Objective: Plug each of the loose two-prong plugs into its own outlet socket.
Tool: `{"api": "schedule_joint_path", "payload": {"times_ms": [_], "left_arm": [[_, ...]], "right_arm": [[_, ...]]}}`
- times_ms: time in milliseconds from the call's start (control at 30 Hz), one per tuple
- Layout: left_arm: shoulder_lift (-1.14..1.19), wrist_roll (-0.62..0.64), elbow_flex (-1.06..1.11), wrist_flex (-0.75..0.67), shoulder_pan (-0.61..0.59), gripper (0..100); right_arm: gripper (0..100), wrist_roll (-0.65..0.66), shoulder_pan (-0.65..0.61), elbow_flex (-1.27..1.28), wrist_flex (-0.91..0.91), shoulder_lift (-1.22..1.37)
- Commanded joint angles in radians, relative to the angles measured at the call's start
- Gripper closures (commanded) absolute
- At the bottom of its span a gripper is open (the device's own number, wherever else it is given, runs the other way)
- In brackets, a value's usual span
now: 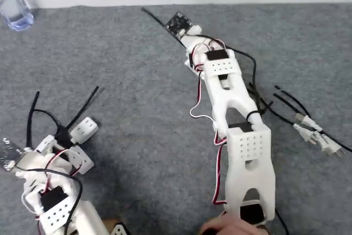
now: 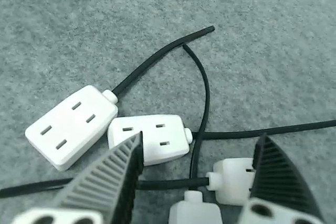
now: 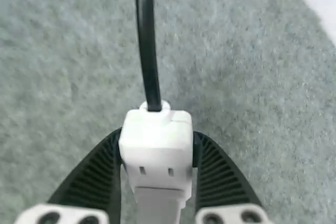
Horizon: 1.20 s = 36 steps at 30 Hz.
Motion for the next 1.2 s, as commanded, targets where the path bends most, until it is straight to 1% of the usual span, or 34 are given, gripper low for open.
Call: {"api": "schedule_joint_path", "payload": {"times_ms": [0,67,100,200,233,267,433,533,933,1167], "left_arm": [[-0.002,-0.008,-0.007,0.005,0.006,68],[-0.002,-0.008,-0.007,0.005,0.008,68],[-0.002,-0.008,-0.007,0.005,0.008,68],[-0.002,-0.008,-0.007,0.005,0.008,68],[-0.002,-0.008,-0.007,0.005,0.008,68],[-0.002,-0.008,-0.007,0.005,0.008,68],[-0.002,-0.008,-0.007,0.003,0.008,68],[-0.002,-0.008,-0.007,0.003,0.008,68],[-0.002,-0.008,-0.002,-0.021,0.009,68],[-0.002,-0.006,-0.01,-0.025,0.003,68]], "right_arm": [[98.3,0.021,-0.007,-0.068,-0.013,-0.018],[91.6,0.012,-0.007,-0.068,-0.012,-0.021],[85.3,-0.005,-0.005,-0.068,-0.007,-0.022],[62.4,-0.054,-0.004,-0.068,-0.007,-0.022],[57.0,-0.055,-0.002,-0.068,-0.007,-0.021],[54.3,-0.054,0.001,-0.068,-0.007,-0.022],[57.4,-0.054,0.005,-0.068,0.005,-0.047],[57.8,-0.057,0.005,-0.068,0.093,-0.113],[57.8,-0.055,-0.005,-0.066,0.636,-0.561],[57.8,-0.054,-0.004,-0.063,1.038,-0.628]]}}
